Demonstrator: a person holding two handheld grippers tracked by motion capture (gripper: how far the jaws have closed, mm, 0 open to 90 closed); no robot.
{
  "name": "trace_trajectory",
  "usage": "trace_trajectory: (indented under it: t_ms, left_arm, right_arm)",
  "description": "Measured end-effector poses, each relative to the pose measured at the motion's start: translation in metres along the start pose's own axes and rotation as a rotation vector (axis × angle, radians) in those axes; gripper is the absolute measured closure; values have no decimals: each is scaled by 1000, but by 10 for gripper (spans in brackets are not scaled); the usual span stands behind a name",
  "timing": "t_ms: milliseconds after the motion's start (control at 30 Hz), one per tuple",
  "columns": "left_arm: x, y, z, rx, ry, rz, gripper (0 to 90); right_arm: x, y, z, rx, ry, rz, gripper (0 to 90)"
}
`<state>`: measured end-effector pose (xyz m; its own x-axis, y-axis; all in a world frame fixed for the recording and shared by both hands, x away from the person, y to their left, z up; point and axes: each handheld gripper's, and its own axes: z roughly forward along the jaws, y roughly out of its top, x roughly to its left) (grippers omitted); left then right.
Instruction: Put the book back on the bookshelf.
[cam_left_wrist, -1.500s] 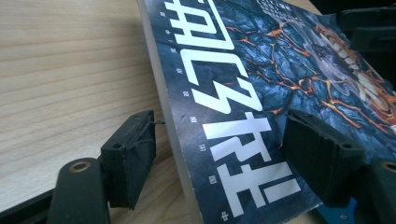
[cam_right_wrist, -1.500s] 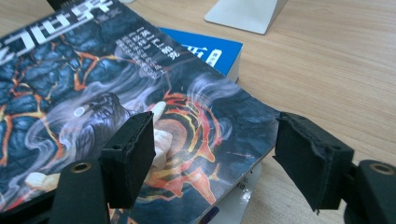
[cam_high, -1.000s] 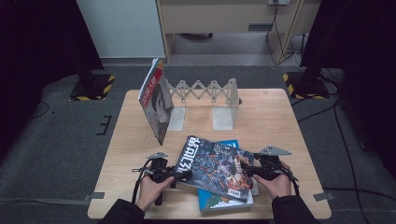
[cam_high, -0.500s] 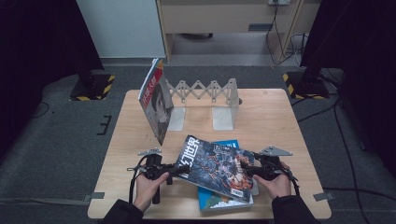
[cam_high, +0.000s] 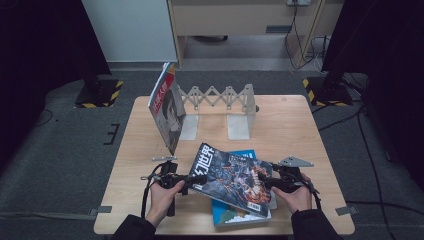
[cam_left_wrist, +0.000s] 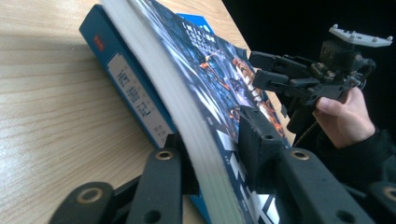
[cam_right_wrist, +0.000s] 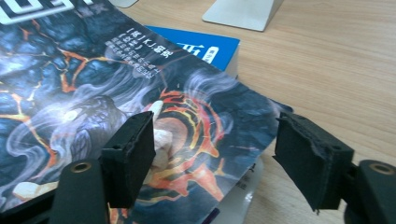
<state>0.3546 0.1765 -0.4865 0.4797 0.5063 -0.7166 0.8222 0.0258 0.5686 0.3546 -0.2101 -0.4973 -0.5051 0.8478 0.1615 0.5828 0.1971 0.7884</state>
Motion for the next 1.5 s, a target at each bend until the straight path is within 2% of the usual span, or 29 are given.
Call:
trace_trajectory:
  t_ms: [33,67,233,433,667,700,733,900,1033,1133,1167,1200,1233,1267,1300,1333,1500]
  left_arm:
    - [0,0,0,0,0,0,726]
    - [-4,4,-2,-11,-7,-17,740]
    - [-12,14,-7,-40,-17,-16,792]
    - [-19,26,-19,-70,-6,-22,817]
    - [-35,47,-44,-155,-7,-1,821]
    - [-35,47,-44,-155,-7,-1,821]
    - [-39,53,-51,-178,-3,11,821]
    - [-45,62,-60,-208,24,26,820]
    - [-50,70,-67,-220,54,44,820]
    - [-58,78,-75,-218,91,75,821]
    - [-58,78,-75,-218,91,75,821]
    - [-63,83,-80,-220,117,100,821]
    - [-63,83,-80,-220,117,100,821]
    - [-68,89,-86,-229,143,121,821]
    - [-68,89,-86,-229,143,121,821]
    - [-73,95,-92,-239,163,136,821]
    - [-77,106,-107,-268,190,147,821]
  right_arm:
    - [0,0,0,0,0,0,289]
    - [-3,1,-3,-14,-8,7,289]
    - [-14,0,-10,-45,-44,33,281]
    - [-29,-3,-16,-40,-87,59,277]
    - [-47,-9,-20,-19,-143,70,266]
    - [-50,-10,-20,-16,-149,69,265]
    - [-51,-10,-21,-15,-155,74,266]
    - [-56,-13,-21,0,-173,83,266]
    - [-60,-15,-20,25,-179,69,267]
    - [-62,-17,-18,45,-187,69,266]
    - [-62,-17,-18,45,-187,69,266]
    - [-64,-18,-17,59,-191,65,262]
    - [-64,-18,-17,59,-191,65,262]
    - [-66,-20,-14,78,-195,72,245]
    - [-66,-20,-14,78,-195,72,245]
    - [-68,-22,-13,97,-197,64,236]
    - [-69,-24,-9,143,-207,46,207]
